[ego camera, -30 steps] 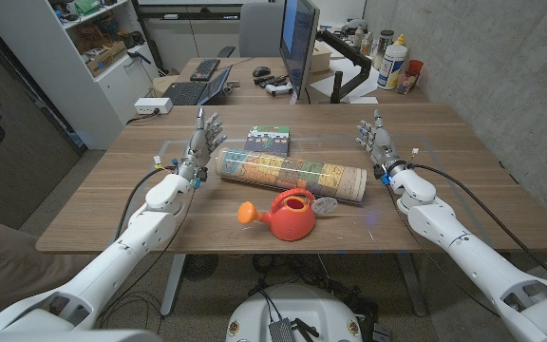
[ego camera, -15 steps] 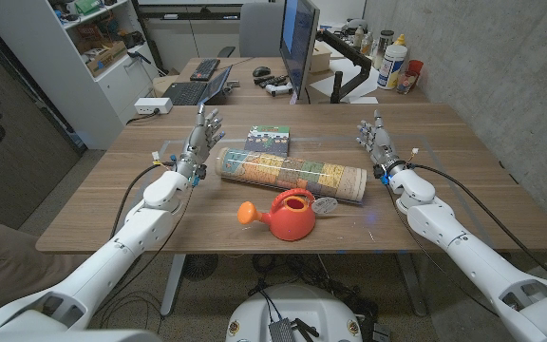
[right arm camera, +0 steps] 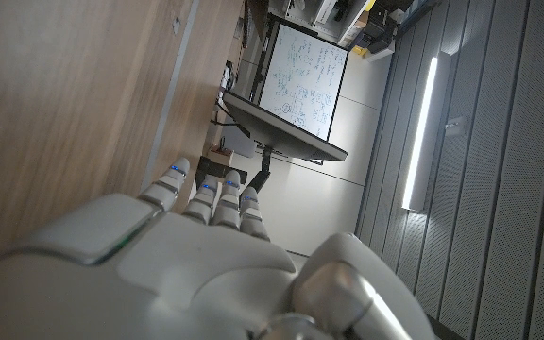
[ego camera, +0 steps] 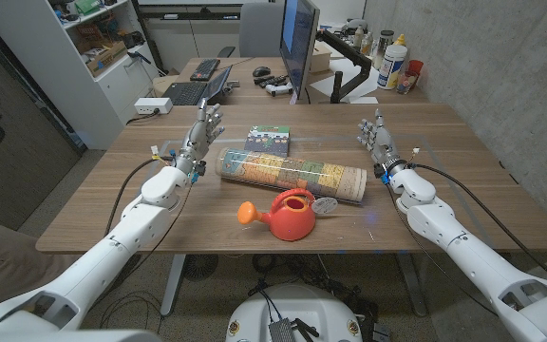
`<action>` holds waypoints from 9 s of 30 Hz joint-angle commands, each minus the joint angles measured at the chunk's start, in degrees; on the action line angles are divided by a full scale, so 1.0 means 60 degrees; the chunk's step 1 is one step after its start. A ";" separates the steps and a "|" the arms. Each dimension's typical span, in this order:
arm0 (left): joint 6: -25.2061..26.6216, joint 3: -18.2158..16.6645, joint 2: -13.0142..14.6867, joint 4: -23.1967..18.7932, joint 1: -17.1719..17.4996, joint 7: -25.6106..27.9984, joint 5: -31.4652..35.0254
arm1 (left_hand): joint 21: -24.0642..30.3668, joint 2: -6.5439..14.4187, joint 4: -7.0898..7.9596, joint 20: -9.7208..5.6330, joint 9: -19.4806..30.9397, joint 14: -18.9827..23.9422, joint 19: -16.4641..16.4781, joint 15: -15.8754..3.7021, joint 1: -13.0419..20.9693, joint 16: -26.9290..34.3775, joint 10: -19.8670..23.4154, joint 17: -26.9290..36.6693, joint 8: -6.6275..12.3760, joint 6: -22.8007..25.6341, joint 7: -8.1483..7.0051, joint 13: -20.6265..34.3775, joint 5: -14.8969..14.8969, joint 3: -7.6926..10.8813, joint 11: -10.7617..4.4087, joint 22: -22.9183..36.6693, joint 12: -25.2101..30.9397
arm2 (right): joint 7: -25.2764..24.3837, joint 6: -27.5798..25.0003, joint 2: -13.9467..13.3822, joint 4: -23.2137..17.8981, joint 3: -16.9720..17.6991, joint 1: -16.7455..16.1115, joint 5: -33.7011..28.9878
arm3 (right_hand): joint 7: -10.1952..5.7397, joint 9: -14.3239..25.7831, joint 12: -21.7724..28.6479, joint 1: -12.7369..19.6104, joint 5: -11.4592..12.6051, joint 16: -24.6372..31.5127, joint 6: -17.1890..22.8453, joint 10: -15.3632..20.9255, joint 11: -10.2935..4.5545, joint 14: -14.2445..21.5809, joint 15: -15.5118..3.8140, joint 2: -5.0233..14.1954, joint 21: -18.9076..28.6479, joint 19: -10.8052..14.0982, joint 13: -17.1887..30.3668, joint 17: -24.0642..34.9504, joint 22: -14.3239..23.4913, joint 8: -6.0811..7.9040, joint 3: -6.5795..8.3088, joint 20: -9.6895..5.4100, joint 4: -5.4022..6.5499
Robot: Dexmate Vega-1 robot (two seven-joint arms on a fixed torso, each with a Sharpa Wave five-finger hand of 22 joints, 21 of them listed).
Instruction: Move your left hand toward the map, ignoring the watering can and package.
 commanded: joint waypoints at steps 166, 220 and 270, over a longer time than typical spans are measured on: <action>0.2111 0.3029 0.1264 -0.2308 -0.1814 0.1345 1.0408 | 0.0171 -0.0480 0.0144 -0.0272 0.0056 -0.0093 0.0068 -0.0400 -0.0401 0.0109 -0.0107 0.0031 -0.0052 -0.0215 -0.0013 0.0046 0.0019 -0.0249 -0.0245 0.0029 -0.0033 | -0.0099 0.0794 -0.0354 -0.0240 0.0250 -0.0365 -0.0390 | -0.0044 0.0017 -0.0132 0.0084 0.0068 -0.0030 -0.0130 -0.0604 -0.0010 -0.1369 -0.0005 0.0099 -0.0049 -0.1208 0.0030 -0.0014 0.0016 0.0014 0.0004 -0.0069 -0.0037; 0.1765 0.3680 0.0798 -0.1810 -0.2090 0.1877 1.1802 | 0.0264 -0.0460 0.0021 -0.0474 0.0056 0.0216 0.0393 -0.0507 -0.0198 0.0199 0.0253 0.0009 0.0153 0.0286 0.0007 0.0044 0.0128 -0.0097 -0.0288 0.0022 0.0111 | 0.0012 0.0787 -0.0357 -0.0077 0.0302 -0.0280 -0.0278 | -0.0142 0.0017 -0.0093 0.0007 0.0057 0.0015 -0.0094 -0.0621 -0.0008 -0.1366 -0.0022 0.0100 -0.0008 -0.1240 0.0030 -0.0011 0.0017 0.0047 -0.0026 -0.0082 0.0003; 0.1403 0.4172 0.0529 -0.1399 -0.2285 0.1736 1.2127 | 0.0170 -0.0406 -0.0010 -0.0573 0.0051 0.0145 0.0222 -0.0533 -0.0085 0.0140 0.0034 0.0016 0.0072 0.0302 -0.0014 0.0046 0.0290 -0.0066 -0.0269 0.0021 0.0008 | -0.0186 0.0712 -0.0379 -0.0131 0.0387 -0.0407 -0.0235 | -0.0141 0.0016 -0.0018 0.0050 0.0063 0.0036 -0.0025 -0.0507 -0.0003 -0.1327 -0.0062 0.0198 0.0023 -0.1219 0.0028 -0.0018 0.0014 0.0080 0.0030 -0.0097 0.0004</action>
